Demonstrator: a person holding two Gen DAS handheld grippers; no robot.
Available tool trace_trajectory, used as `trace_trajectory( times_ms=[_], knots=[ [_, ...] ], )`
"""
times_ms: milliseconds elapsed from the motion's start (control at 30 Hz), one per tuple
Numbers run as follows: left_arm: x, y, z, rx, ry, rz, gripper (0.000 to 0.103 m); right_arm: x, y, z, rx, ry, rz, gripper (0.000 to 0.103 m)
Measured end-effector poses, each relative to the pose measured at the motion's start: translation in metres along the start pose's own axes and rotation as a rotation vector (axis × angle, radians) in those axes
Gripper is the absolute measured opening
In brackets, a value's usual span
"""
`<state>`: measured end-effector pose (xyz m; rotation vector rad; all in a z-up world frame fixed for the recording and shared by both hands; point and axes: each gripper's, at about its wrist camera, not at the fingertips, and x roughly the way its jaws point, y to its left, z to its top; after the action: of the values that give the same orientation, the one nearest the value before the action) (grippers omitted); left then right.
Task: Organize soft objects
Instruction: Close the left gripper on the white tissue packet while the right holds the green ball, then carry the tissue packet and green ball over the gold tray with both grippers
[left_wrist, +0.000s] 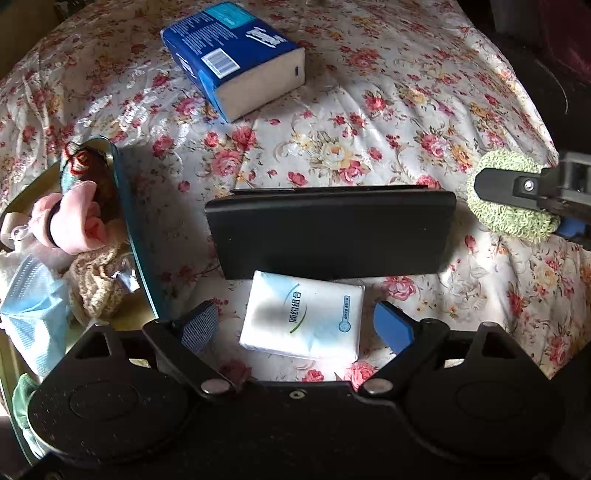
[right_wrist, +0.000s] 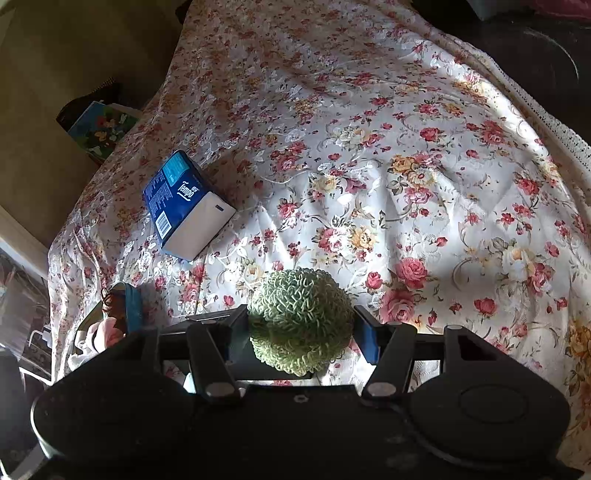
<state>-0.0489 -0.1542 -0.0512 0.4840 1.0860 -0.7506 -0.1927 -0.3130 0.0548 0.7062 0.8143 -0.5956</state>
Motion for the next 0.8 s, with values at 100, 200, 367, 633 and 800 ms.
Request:
trace_trajectory(
  times_ms=[100, 200, 367, 633, 800],
  knots=[
    [0.005, -0.002, -0.001, 0.020, 0.012, -0.004, 0.088, 0.001, -0.001, 0.000, 0.012, 0.008, 0.004, 0.059],
    [0.011, -0.003, -0.002, 0.025, 0.031, -0.021, 0.088, 0.002, -0.001, -0.001, 0.014, 0.015, 0.007, 0.059],
    [0.023, -0.004, 0.000, 0.020, 0.060, -0.015, 0.088, 0.007, -0.002, -0.003, 0.021, 0.035, 0.011, 0.059],
    [0.036, -0.009, 0.003, 0.011, 0.097, -0.009, 0.070, 0.012, -0.005, -0.003, 0.040, 0.055, 0.024, 0.059],
    [0.033, -0.003, 0.004, -0.048, 0.097, -0.019, 0.070, 0.013, -0.005, -0.003, 0.038, 0.054, 0.027, 0.059]
  ],
)
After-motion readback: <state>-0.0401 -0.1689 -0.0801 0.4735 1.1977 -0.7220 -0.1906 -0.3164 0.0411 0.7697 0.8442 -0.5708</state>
